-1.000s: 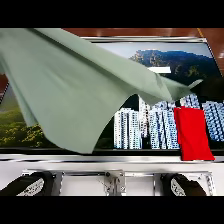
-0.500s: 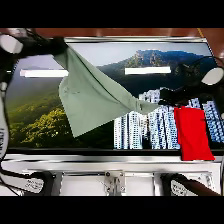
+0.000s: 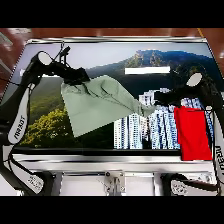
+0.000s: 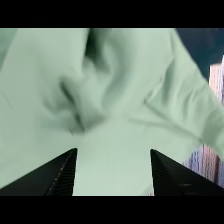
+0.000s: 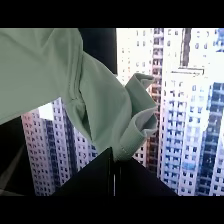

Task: Fold the shirts.

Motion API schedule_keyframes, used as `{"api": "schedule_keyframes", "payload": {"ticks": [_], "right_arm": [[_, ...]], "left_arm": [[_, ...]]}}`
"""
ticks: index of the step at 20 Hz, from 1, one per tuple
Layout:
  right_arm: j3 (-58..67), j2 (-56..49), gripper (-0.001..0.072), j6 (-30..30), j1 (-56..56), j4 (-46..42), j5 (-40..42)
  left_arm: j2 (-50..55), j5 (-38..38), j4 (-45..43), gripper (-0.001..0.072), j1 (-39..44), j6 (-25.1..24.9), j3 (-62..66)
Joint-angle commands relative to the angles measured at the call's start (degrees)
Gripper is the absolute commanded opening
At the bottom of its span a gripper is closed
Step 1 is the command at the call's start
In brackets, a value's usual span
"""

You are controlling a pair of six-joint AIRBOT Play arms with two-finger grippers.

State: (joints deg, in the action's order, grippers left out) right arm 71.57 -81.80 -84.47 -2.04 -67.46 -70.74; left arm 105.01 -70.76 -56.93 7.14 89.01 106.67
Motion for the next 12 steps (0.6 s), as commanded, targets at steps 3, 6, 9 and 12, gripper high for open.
{"api": "schedule_keyframes", "payload": {"ticks": [3,6,9,12], "right_arm": [[-0.02,-0.46,0.0059,3.13,0.07,-3.41,-5.55],[-0.02,-0.48,0.0059,3.78,0.07,-4.90,-6.08],[-0.02,-0.48,0.0059,4.20,0.07,-4.94,-4.39],[-0.02,-0.48,0.0059,4.17,0.07,-4.92,-2.78]], "left_arm": [[-13.42,-19.32,-10.51,0.0434,-7.98,0.02,-1.29],[-25.38,-19.93,-14.10,0.0635,-12.02,0.92,-14.45],[-36.41,-17.27,-12.46,0.0683,-14.01,1.97,-39.41],[-44.22,-3.10,-0.48,0.0683,-13.33,1.55,-63.56]]}}
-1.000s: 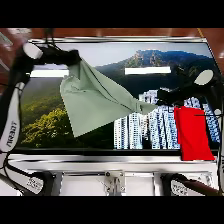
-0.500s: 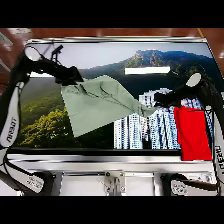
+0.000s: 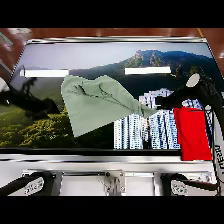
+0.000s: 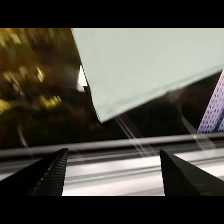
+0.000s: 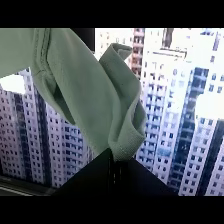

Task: Fold the shirts.

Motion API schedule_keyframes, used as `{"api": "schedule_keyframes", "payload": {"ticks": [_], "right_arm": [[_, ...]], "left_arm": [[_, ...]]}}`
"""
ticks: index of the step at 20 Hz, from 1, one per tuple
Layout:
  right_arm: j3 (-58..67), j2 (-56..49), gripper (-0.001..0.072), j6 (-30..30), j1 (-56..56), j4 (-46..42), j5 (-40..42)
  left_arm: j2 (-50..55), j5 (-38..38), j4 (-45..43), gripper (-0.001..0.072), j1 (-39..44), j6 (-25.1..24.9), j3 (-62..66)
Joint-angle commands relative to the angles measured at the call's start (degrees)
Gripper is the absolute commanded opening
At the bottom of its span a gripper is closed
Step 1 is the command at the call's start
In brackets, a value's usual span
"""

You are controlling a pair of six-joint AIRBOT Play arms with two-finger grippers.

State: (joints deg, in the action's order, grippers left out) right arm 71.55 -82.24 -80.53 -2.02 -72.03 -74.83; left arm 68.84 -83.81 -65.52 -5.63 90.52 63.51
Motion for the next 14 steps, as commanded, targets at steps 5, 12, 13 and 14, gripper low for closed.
{"api": "schedule_keyframes", "payload": {"ticks": [5,12,13,14], "right_arm": [[0.00,-0.04,0.0059,0.24,0.04,-0.28,2.78],[0.00,-0.04,0.0059,0.20,0.04,-0.26,3.04],[0.00,-0.04,0.0059,0.20,0.04,-0.24,3.04],[0.00,-0.04,0.0059,0.17,0.04,-0.02,3.02]], "left_arm": [[-6.62,24.98,13.75,0.0683,1.07,-1.09,-37.22],[3.91,36.35,32.85,0.0681,1.84,-14.67,-36.92],[5.18,37.59,35.69,0.0680,2.23,-16.65,-36.92],[6.25,38.97,38.23,0.0678,2.62,-18.10,-36.92]]}}
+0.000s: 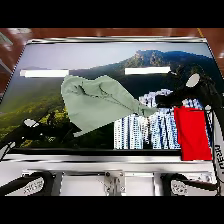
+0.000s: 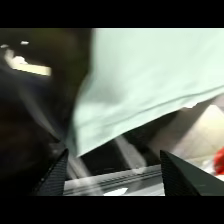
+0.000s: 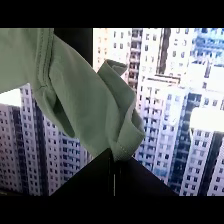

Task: Fold the shirts.

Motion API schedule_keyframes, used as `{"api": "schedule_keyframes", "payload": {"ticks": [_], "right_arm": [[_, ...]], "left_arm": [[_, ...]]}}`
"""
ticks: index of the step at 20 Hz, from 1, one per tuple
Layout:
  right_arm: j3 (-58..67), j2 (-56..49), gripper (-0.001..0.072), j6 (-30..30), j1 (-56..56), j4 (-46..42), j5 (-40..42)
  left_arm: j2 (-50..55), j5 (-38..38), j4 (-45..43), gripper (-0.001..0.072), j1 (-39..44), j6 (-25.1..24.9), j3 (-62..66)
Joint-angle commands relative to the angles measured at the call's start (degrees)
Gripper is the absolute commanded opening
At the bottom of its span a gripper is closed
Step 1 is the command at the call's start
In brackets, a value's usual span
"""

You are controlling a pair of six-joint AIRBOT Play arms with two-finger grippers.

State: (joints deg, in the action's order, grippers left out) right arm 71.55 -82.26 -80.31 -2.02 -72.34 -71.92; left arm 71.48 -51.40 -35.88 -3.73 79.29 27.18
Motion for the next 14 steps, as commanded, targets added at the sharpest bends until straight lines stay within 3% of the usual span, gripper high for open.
{"api": "schedule_keyframes", "payload": {"ticks": [1,2,5,6,10,14], "right_arm": [[0.00,-0.02,0.0059,-0.09,0.04,0.57,0.07],[0.00,-0.02,0.0059,-0.37,0.04,0.92,-0.11],[0.00,-0.02,0.0059,-0.68,0.04,2.95,-0.11],[0.00,-0.02,0.0059,-0.68,0.07,3.48,-0.07],[0.07,0.46,0.0059,-0.13,0.04,7.26,-0.04],[3.85,7.78,0.0059,3.10,0.04,12.59,3.21]], "left_arm": [[4.42,8.28,10.99,0.0655,1.18,-7.98,-0.57],[4.81,10.32,12.57,0.0618,1.64,-8.15,-0.57],[4.76,13.27,13.90,0.0162,2.08,-8.15,0.09],[4.76,12.94,13.86,0.0040,2.08,-8.74,0.72],[0.17,8.22,12.09,0.0033,2.08,-12.20,6.82],[-16.83,6.34,3.76,0.0033,1.90,-13.49,19.85]]}}
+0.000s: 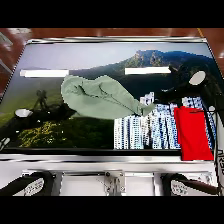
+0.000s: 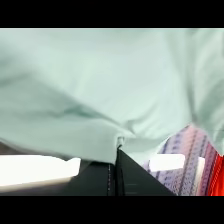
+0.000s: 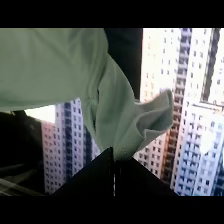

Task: Fold the shirts.

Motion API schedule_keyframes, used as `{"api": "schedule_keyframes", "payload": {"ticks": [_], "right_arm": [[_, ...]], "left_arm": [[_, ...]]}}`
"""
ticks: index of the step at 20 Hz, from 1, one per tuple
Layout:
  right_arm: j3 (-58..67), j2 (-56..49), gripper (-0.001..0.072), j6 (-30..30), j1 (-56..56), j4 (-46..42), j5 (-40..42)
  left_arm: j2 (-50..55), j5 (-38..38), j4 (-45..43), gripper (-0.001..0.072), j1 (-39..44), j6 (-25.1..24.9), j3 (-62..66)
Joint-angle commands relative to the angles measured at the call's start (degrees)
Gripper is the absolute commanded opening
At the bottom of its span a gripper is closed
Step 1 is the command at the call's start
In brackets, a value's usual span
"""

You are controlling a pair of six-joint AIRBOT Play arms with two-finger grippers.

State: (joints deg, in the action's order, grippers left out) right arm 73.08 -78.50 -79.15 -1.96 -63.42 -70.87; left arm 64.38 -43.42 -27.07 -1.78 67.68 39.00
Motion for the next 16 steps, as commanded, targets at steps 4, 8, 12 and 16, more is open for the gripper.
{"api": "schedule_keyframes", "payload": {"ticks": [4,8,12,16], "right_arm": [[16.04,17.77,0.0058,2.29,-0.02,-1.81,12.35],[27.17,29.05,0.0058,-6.47,-0.02,-16.74,22.34],[30.42,35.93,0.0058,-6.60,-0.02,-19.30,21.81],[30.42,40.09,0.0058,-6.62,-0.02,-23.85,18.45]], "left_arm": [[-26.91,-1.16,-18.01,0.0034,-1.60,2.51,31.45],[-32.70,-2.93,-27.32,0.0034,-6.32,12.22,53.05],[-32.89,-11.85,-27.58,0.0034,-6.71,14.08,60.92],[-33.09,-19.89,-31.65,0.0035,-6.71,14.10,60.85]]}}
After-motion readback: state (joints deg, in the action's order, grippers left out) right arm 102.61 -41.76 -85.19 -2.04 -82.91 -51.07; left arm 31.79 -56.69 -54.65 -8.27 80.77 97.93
